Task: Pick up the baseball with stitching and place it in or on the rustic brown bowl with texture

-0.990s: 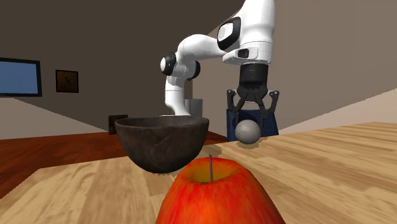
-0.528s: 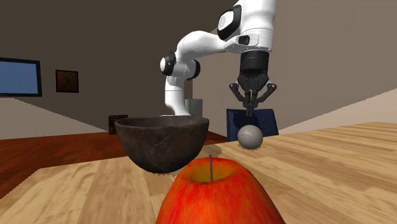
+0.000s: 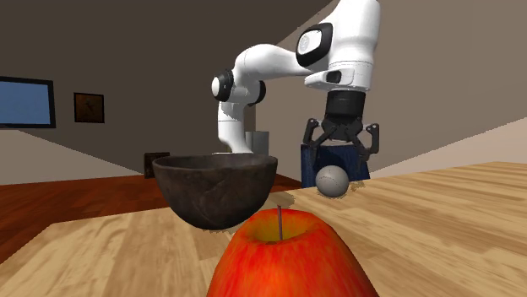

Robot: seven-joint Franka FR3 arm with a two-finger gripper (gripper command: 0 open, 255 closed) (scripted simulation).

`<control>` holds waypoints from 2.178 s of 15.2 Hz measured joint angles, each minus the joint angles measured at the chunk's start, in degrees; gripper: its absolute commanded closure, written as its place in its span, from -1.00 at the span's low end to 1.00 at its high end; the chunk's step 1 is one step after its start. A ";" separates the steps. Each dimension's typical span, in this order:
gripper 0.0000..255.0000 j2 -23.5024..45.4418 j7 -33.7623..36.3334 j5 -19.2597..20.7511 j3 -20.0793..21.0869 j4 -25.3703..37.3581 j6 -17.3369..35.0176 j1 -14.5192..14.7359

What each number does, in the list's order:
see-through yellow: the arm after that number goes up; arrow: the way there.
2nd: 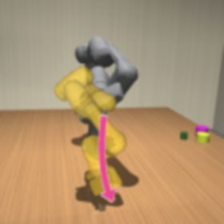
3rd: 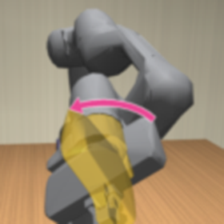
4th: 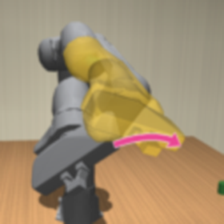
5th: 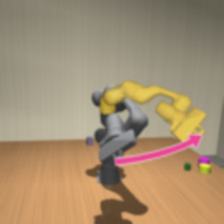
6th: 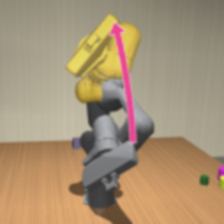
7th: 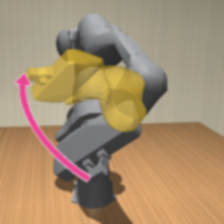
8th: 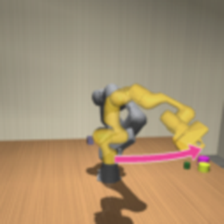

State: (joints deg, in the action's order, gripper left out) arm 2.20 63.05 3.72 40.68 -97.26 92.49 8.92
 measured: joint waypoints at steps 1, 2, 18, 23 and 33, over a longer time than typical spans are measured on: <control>-1.00 -0.26 -0.22 -0.14 -0.10 -0.85 0.64 -0.13; -1.00 -0.18 -0.13 -0.09 -0.09 -1.56 1.39 -0.11; 1.00 -0.77 -0.40 -0.42 -0.24 -4.12 3.54 -0.32; 1.00 -0.59 -0.40 -0.32 -0.22 -3.03 2.56 -0.29; 1.00 0.38 -0.28 0.24 0.01 5.31 -5.04 0.03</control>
State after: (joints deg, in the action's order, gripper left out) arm 2.58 62.77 3.96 40.69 -91.95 87.46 8.95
